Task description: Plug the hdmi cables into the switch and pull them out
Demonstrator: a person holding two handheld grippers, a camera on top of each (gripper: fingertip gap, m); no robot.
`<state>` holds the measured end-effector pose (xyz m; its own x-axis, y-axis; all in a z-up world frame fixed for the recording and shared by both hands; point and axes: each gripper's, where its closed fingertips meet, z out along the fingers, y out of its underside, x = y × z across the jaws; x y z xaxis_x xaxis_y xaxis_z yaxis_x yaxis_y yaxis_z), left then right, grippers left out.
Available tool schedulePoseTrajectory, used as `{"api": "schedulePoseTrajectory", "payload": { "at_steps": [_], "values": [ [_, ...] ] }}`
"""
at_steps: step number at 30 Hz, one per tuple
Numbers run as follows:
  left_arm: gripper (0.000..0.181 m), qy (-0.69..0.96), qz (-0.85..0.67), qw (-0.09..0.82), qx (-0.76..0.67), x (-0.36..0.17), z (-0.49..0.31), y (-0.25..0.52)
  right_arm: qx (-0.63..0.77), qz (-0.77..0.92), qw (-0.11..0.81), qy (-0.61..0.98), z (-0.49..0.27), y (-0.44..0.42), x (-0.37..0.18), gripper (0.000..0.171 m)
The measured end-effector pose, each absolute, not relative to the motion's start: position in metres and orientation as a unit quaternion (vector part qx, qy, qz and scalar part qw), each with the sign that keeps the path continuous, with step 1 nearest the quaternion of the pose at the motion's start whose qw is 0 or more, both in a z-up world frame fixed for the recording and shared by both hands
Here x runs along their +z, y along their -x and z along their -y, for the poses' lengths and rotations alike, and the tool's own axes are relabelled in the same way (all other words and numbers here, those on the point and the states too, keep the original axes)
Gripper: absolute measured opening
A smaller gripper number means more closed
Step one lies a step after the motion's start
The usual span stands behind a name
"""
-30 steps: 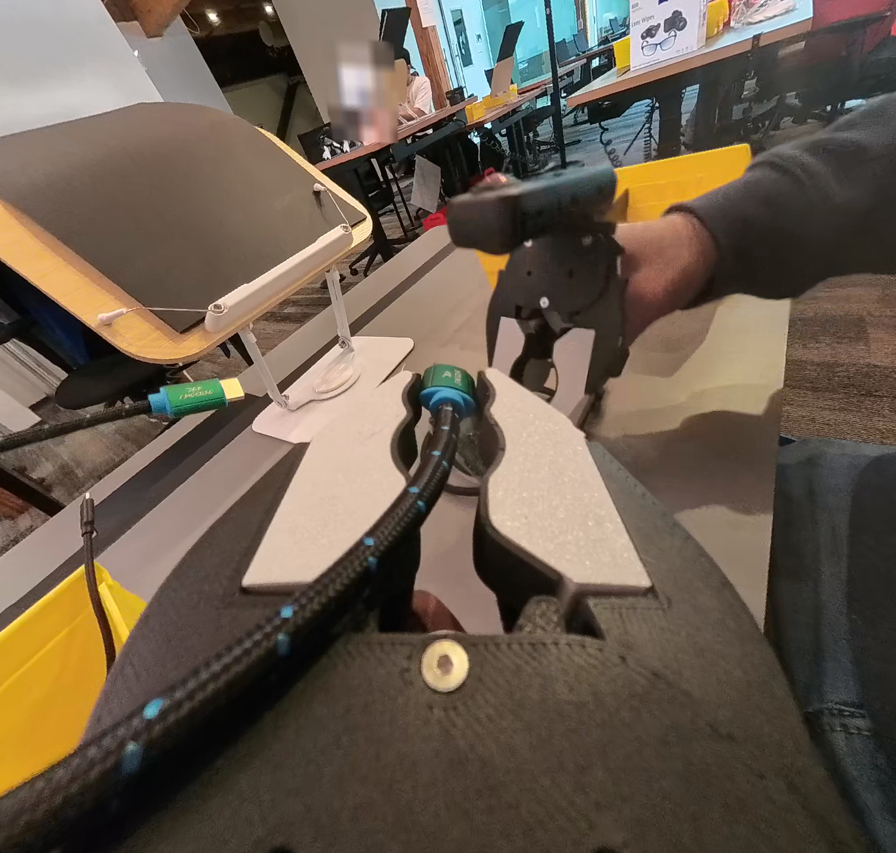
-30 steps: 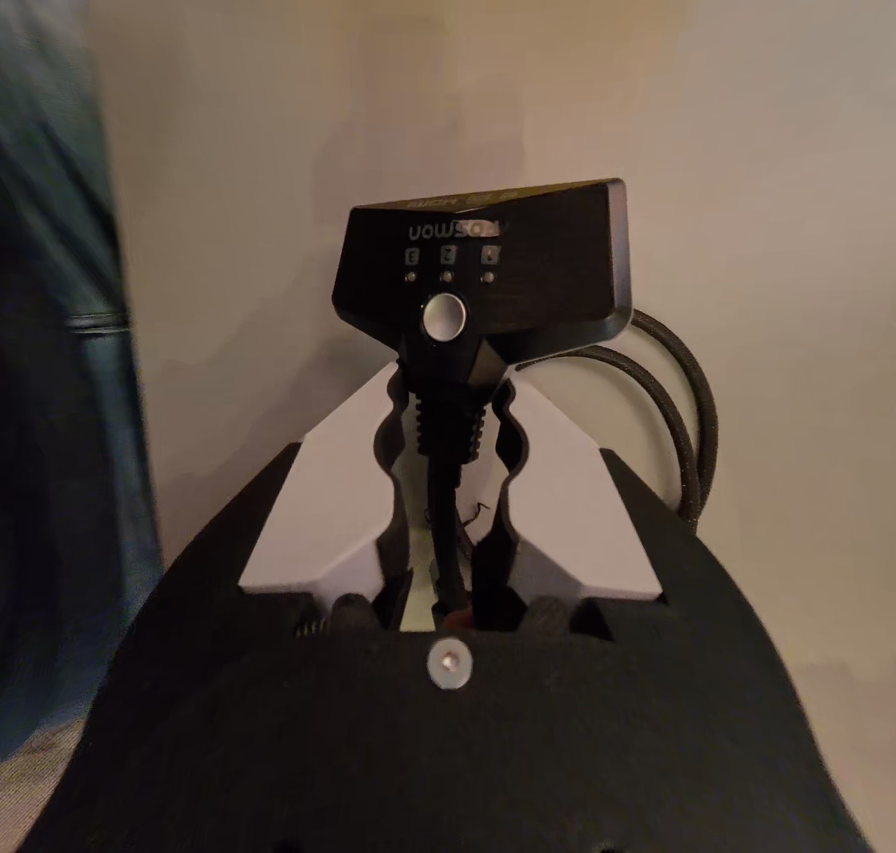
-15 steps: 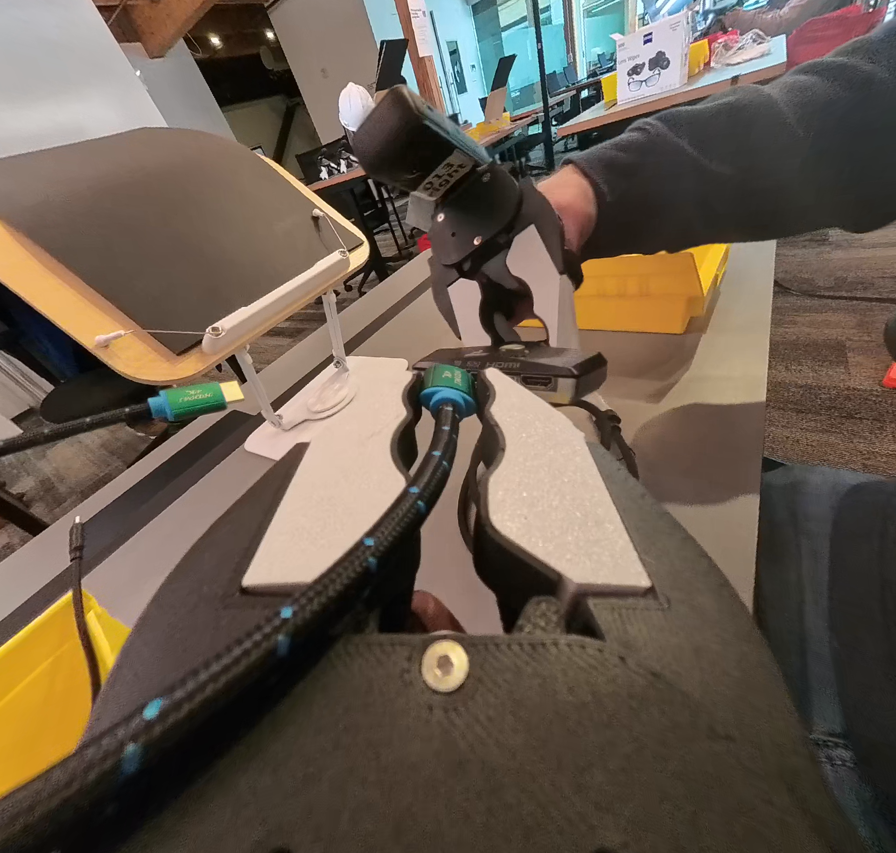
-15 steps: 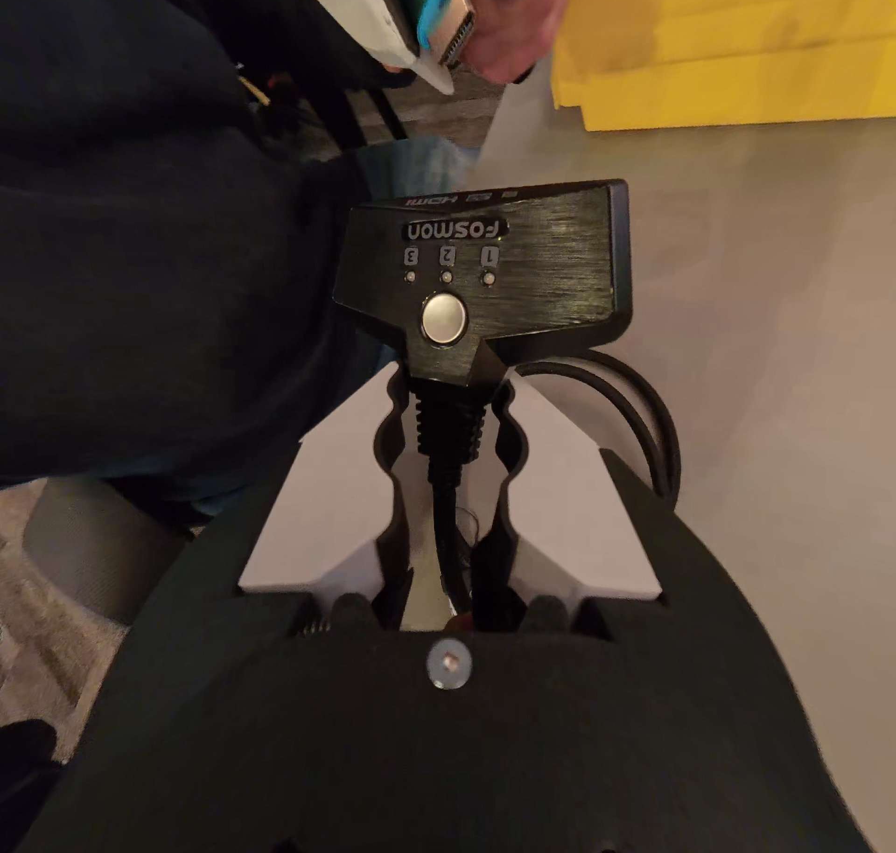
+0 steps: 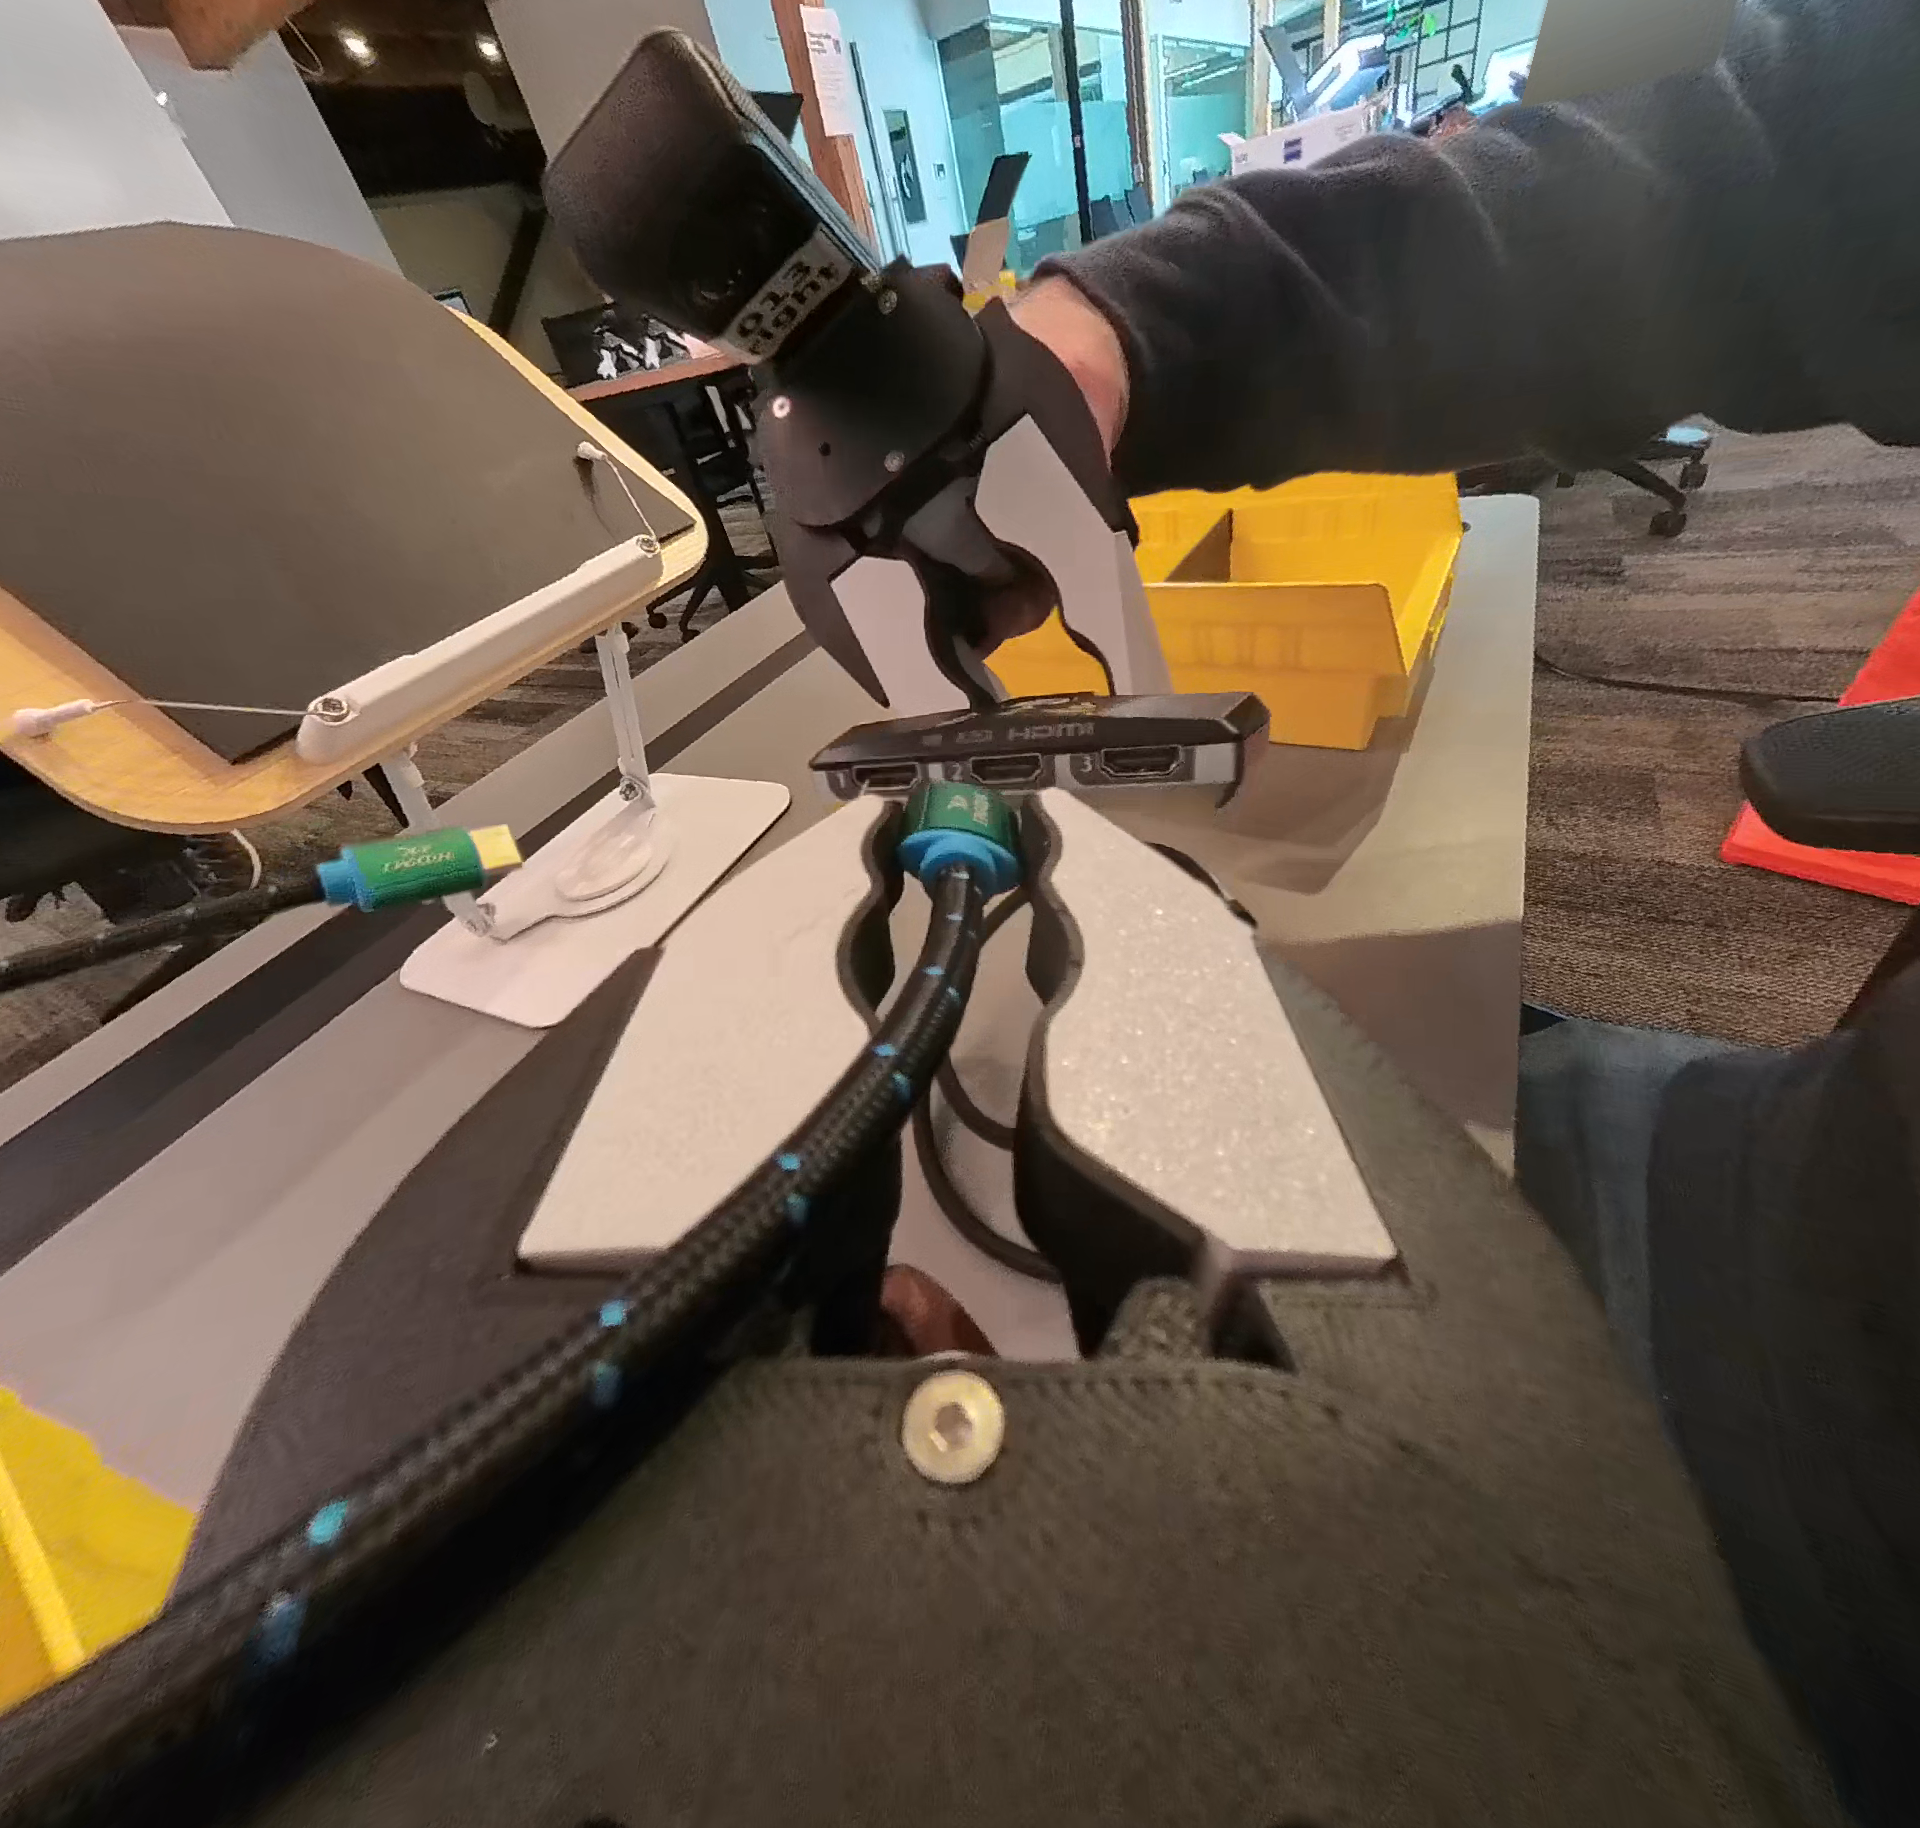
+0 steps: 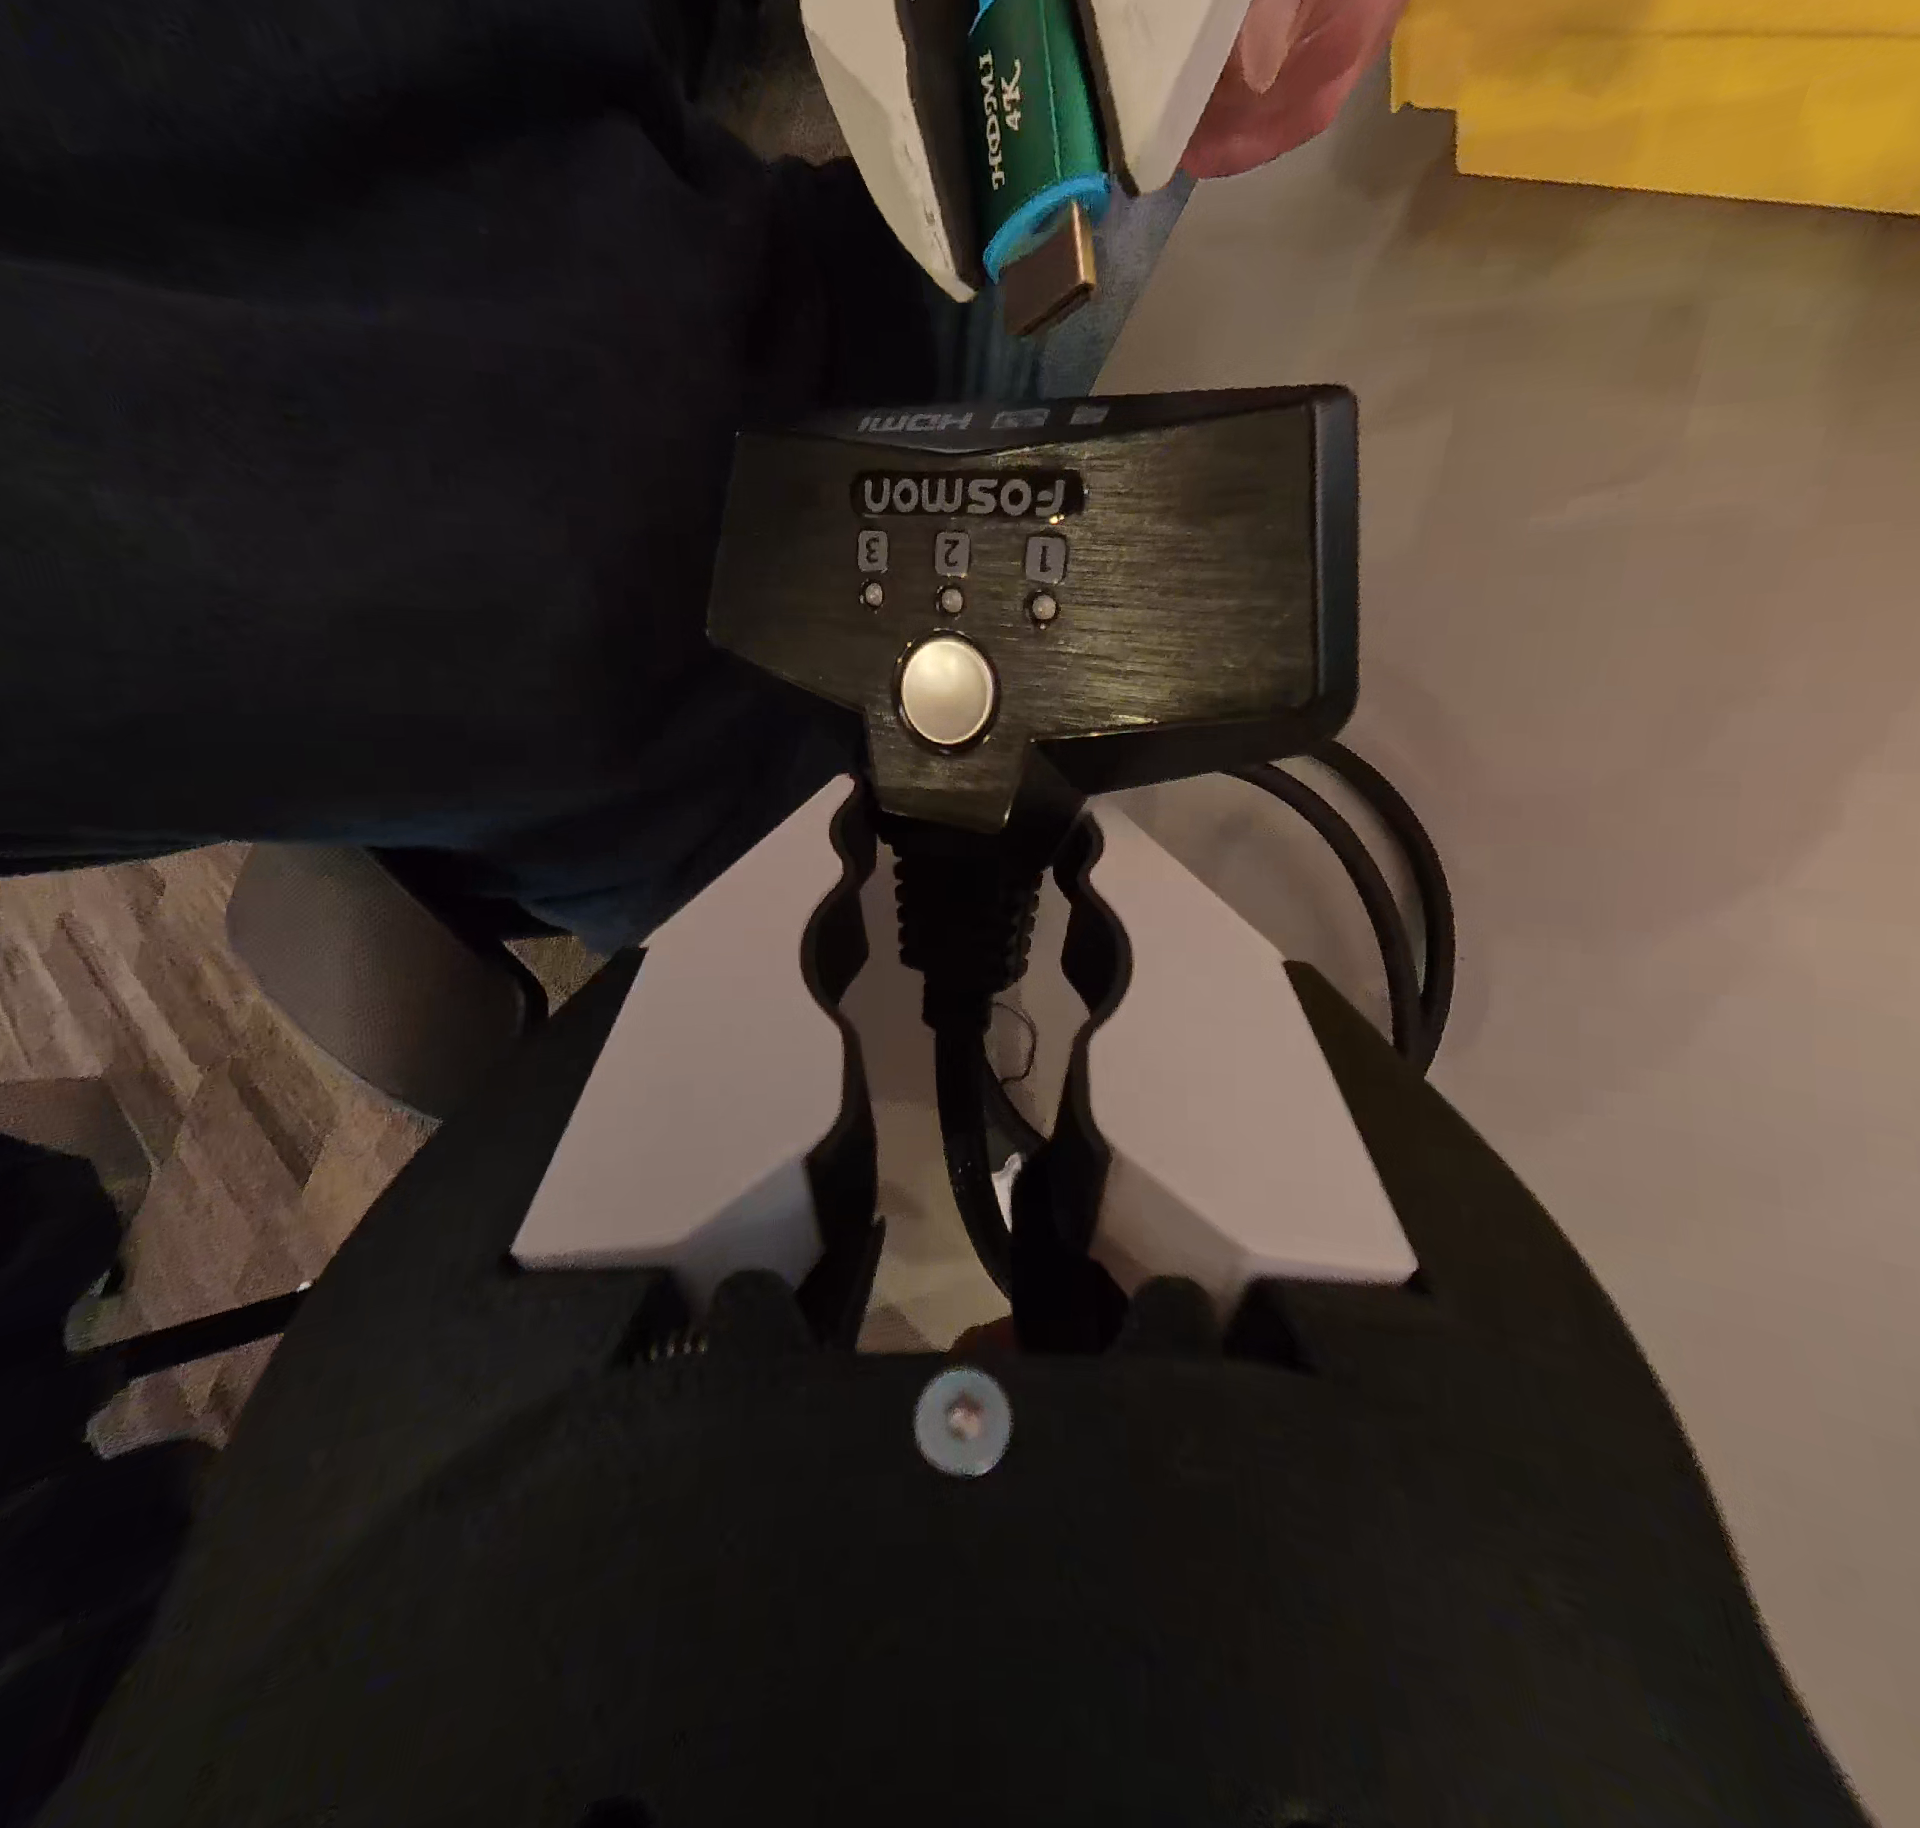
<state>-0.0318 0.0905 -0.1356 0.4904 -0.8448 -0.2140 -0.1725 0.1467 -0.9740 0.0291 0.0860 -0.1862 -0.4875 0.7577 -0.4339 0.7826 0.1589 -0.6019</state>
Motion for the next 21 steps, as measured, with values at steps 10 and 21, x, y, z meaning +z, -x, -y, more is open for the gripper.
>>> {"api": "schedulePoseTrajectory", "payload": {
  "at_steps": [10,21],
  "values": [
    [0.020,0.592,-0.434,0.619,-0.278,-0.1365,-0.0865,0.0260,-0.377,-0.779,0.033,-0.501,-0.0850,-0.0270,-0.1860,0.033],
    [0.020,0.587,-0.436,0.612,-0.302,-0.1350,-0.0823,0.0236,-0.379,-0.783,0.048,-0.490,-0.0830,-0.0298,-0.1822,0.033]
  ]
}}
